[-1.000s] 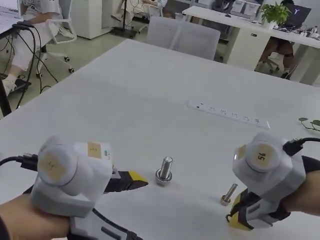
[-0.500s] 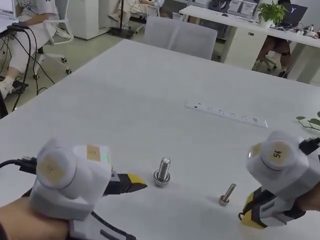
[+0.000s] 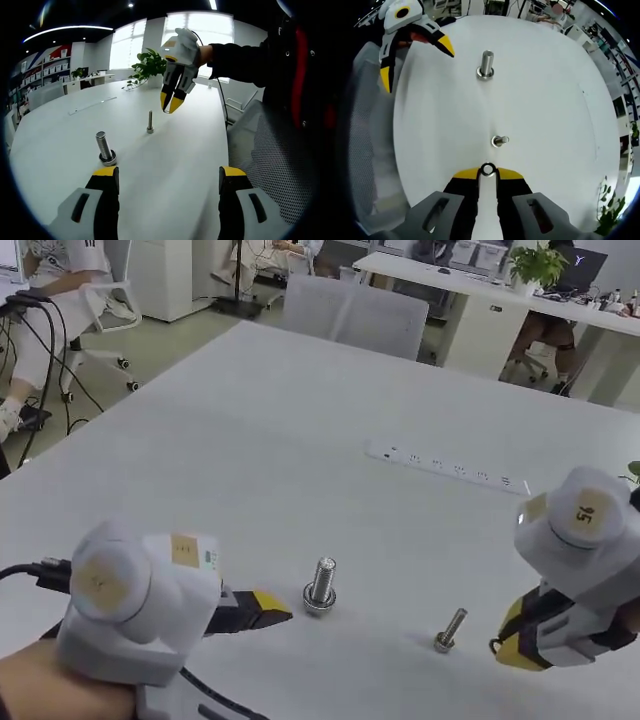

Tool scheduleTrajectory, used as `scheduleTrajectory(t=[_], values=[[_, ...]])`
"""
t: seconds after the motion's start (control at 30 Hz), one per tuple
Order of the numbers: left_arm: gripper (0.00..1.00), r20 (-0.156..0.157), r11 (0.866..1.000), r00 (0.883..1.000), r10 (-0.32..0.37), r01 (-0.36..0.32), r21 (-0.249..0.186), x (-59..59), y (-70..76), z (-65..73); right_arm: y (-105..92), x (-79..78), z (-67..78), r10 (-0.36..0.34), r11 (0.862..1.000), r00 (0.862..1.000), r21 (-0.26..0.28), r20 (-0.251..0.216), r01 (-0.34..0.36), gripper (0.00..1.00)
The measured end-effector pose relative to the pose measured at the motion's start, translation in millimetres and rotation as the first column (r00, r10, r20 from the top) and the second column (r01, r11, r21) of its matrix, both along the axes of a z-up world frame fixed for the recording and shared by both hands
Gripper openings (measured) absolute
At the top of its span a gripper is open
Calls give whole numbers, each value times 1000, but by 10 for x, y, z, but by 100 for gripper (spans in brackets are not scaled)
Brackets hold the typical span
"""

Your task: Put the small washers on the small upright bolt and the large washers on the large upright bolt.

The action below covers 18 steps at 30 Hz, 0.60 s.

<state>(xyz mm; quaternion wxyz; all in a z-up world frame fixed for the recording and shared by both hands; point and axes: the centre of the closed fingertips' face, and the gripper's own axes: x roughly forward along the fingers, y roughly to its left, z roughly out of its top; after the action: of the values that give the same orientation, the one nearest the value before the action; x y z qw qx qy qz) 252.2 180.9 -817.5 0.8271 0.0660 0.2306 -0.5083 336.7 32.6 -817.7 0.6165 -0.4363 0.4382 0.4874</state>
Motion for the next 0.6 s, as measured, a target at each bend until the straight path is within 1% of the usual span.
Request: scheduleTrajectory(t=[0.13, 0.37, 0.6], values=[[82, 1, 1000, 1000, -1, 1, 1, -4, -1, 2, 73, 48, 90, 16, 1000, 1000, 8, 24, -16, 13], [82, 3, 1000, 1000, 2, -2, 0, 2, 4, 4, 193, 112, 196, 37, 999, 998, 17, 52, -38, 13], [82, 3, 1000, 1000, 9, -9, -2, 12, 18, 8, 301, 162, 209, 62, 998, 996, 17, 61, -63, 13]])
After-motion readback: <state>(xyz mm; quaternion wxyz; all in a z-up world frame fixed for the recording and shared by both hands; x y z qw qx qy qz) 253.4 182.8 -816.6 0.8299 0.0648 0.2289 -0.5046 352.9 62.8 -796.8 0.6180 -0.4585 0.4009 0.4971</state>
